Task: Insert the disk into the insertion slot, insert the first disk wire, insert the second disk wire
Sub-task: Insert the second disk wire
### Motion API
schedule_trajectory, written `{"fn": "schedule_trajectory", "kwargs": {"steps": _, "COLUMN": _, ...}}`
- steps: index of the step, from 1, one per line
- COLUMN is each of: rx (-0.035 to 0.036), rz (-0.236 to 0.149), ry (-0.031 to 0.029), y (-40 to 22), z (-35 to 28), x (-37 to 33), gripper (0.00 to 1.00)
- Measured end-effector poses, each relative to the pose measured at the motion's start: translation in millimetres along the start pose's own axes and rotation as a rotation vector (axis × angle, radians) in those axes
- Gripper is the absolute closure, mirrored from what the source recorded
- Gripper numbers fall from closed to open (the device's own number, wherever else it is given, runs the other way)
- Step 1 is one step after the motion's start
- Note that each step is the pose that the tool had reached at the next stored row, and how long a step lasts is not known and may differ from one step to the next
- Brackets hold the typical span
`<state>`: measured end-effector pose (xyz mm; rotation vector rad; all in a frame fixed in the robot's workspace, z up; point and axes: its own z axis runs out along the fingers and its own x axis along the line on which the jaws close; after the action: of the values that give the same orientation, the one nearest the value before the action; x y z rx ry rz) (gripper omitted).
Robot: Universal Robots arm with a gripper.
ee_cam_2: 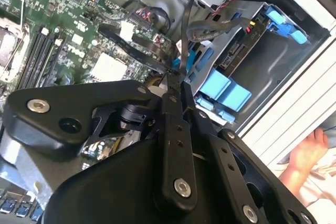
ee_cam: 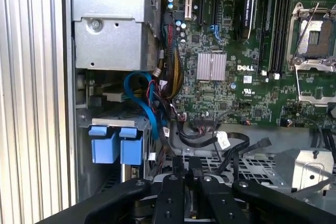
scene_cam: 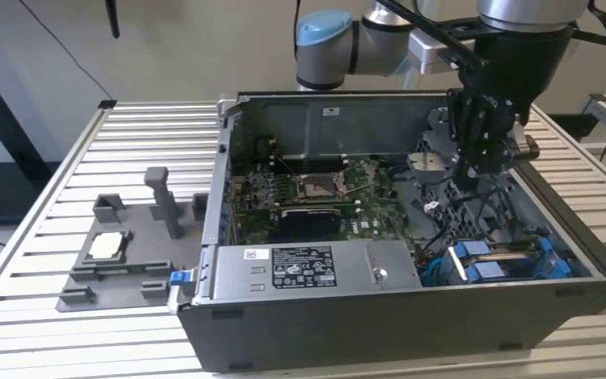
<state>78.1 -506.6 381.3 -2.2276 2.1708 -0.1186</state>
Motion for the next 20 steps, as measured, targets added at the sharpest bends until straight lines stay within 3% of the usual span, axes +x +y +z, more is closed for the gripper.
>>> {"fn": "schedule_trajectory", "kwargs": {"steps": 8, "rx": -0.0009, "rz": 0.000, "ry": 0.0001, "y": -1.1, "z": 0.1, "x": 0.3, "gripper": 0.84}}
{"fn": "schedule_trajectory", "kwargs": {"steps": 10, "rx": -0.0083, "rz": 0.000, "ry": -0.0002, "y": -2.5, "z": 0.9, "x": 1.1, "gripper": 0.84}}
{"fn": "schedule_trajectory", "kwargs": {"steps": 15, "rx": -0.0402, "rz": -0.001, "ry": -0.0011, "y": -9.1, "z": 4.3, "x": 7.4, "gripper": 0.84}}
{"fn": "schedule_trajectory", "kwargs": {"steps": 16, "rx": -0.0442, "rz": -0.001, "ry": -0.0012, "y": -9.6, "z": 5.0, "x": 8.9, "gripper": 0.84}}
{"fn": "schedule_trajectory", "kwargs": {"steps": 20, "rx": -0.0493, "rz": -0.001, "ry": -0.0013, "y": -11.3, "z": 8.7, "x": 16.1, "gripper": 0.84}}
